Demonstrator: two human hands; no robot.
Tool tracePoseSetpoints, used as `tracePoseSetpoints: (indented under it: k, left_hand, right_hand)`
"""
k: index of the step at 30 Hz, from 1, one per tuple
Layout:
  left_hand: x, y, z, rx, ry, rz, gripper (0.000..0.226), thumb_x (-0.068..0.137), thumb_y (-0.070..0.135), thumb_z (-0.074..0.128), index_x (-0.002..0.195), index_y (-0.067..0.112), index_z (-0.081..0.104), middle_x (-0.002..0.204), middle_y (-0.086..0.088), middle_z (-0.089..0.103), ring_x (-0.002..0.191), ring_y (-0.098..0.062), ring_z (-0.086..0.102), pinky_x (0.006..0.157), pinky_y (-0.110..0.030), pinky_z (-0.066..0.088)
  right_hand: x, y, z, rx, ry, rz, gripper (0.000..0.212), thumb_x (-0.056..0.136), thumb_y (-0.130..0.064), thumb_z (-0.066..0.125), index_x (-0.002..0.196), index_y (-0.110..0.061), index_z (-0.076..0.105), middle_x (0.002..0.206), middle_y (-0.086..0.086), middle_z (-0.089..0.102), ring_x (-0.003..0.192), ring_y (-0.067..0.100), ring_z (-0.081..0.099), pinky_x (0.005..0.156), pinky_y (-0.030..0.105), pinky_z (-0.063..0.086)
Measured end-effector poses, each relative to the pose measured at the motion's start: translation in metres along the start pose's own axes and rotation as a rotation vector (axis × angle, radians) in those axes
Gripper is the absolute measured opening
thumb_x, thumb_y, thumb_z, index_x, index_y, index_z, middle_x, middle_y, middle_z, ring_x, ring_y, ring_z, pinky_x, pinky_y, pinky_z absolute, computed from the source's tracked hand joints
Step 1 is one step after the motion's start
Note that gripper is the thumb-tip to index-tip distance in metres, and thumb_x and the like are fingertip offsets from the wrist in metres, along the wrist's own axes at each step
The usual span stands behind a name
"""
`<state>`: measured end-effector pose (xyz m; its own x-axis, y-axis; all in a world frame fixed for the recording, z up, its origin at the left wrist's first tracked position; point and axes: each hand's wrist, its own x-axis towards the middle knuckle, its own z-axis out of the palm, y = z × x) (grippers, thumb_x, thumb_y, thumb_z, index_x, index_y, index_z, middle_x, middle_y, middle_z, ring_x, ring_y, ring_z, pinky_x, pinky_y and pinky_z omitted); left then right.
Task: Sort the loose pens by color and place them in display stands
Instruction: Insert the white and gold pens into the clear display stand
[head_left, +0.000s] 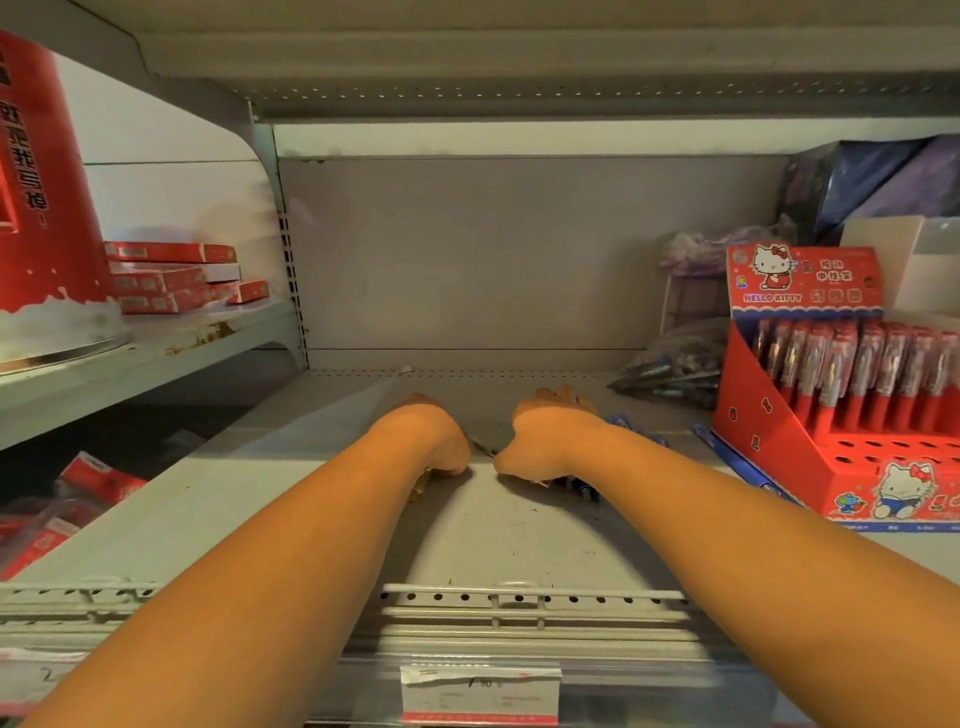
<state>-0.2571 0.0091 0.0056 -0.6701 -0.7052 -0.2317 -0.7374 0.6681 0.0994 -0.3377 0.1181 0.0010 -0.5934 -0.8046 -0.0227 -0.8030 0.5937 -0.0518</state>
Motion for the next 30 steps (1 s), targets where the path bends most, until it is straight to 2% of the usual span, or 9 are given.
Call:
tracePoseSetpoints:
  k: [4,8,12,14,16,17,20,22,30]
  left_hand:
    - [0.004,-0.002,0.002,0.106,-0.07,0.054,0.041,0.091,0.011,0.045,0.131,0.007,0.052,0.109,-0.013,0.055,0.093,-0.031,0.058,0.08,-0.035,0.048]
    - [0.009,-0.01,0.006,0.039,-0.01,0.066,0.043,0.096,0.017,0.044,0.138,0.004,0.048,0.141,-0.015,0.047,0.116,-0.033,0.054,0.094,-0.037,0.045]
    - [0.001,-0.019,0.004,-0.152,0.073,0.091,0.042,0.096,0.018,0.046,0.138,0.013,0.05,0.131,-0.008,0.056,0.116,-0.029,0.056,0.091,-0.036,0.048]
    - [-0.002,-0.022,-0.001,-0.347,0.05,0.14,0.044,0.093,0.01,0.045,0.136,0.018,0.052,0.109,-0.001,0.07,0.091,-0.022,0.069,0.071,-0.028,0.055]
    - [-0.004,-0.022,-0.006,-0.644,0.051,0.168,0.023,0.088,0.007,0.048,0.101,0.019,0.063,0.064,-0.006,0.063,0.058,-0.023,0.06,0.053,-0.024,0.046]
    - [-0.006,-0.022,-0.008,-0.772,0.054,0.19,0.011,0.086,0.006,0.049,0.085,0.011,0.059,0.06,-0.008,0.056,0.057,-0.024,0.056,0.055,-0.025,0.043]
    - [-0.014,-0.016,-0.012,-1.136,0.004,0.293,0.004,0.084,0.003,0.054,0.088,0.004,0.055,0.072,-0.012,0.054,0.056,-0.023,0.058,0.055,-0.028,0.046]
    - [-0.023,-0.01,-0.014,-1.225,-0.037,0.398,0.017,0.085,0.005,0.058,0.101,0.001,0.057,0.073,-0.013,0.058,0.048,-0.017,0.057,0.049,-0.025,0.048]
    - [-0.075,0.023,-0.019,-1.428,-0.102,0.901,0.019,0.088,0.006,0.064,0.106,0.009,0.063,0.069,-0.005,0.062,0.048,-0.015,0.051,0.046,-0.026,0.043]
  right_hand:
    - [-0.002,0.003,-0.005,0.228,0.01,0.034,0.041,0.086,-0.034,0.055,0.053,-0.013,0.046,0.049,0.005,0.041,0.05,0.024,0.037,0.05,0.027,0.03]
    - [-0.011,0.009,-0.015,0.463,-0.03,0.101,0.036,0.073,-0.03,0.053,0.043,-0.011,0.059,0.04,0.003,0.055,0.032,0.021,0.048,0.038,0.02,0.041]
    - [-0.012,0.019,-0.019,0.593,0.174,0.171,0.029,0.077,-0.025,0.058,0.053,-0.011,0.055,0.043,0.0,0.05,0.034,0.014,0.039,0.044,0.018,0.029]
    - [-0.015,0.023,-0.022,0.759,0.236,0.167,0.024,0.084,-0.015,0.06,0.066,0.001,0.064,0.064,0.015,0.064,0.046,0.017,0.055,0.05,0.019,0.039]
    - [-0.022,0.023,-0.026,0.877,0.277,0.112,0.022,0.09,-0.009,0.064,0.074,0.006,0.062,0.075,0.017,0.068,0.058,0.016,0.067,0.057,0.019,0.051]
    - [-0.025,0.021,-0.027,0.953,0.306,0.071,0.021,0.092,-0.007,0.064,0.077,0.006,0.062,0.078,0.015,0.068,0.064,0.016,0.069,0.064,0.021,0.055]
    - [-0.041,0.014,-0.027,1.427,0.38,0.025,0.008,0.096,-0.001,0.055,0.098,-0.001,0.062,0.1,0.016,0.071,0.084,0.018,0.074,0.07,0.023,0.058]
    - [-0.053,0.009,-0.027,1.496,0.441,0.017,0.018,0.097,0.003,0.048,0.107,-0.01,0.057,0.105,0.013,0.072,0.076,0.013,0.068,0.065,0.023,0.052]
    - [-0.118,0.012,-0.023,1.789,0.684,-0.024,0.016,0.1,-0.018,0.049,0.109,-0.01,0.059,0.07,0.0,0.056,0.048,0.009,0.036,0.04,0.02,0.024]
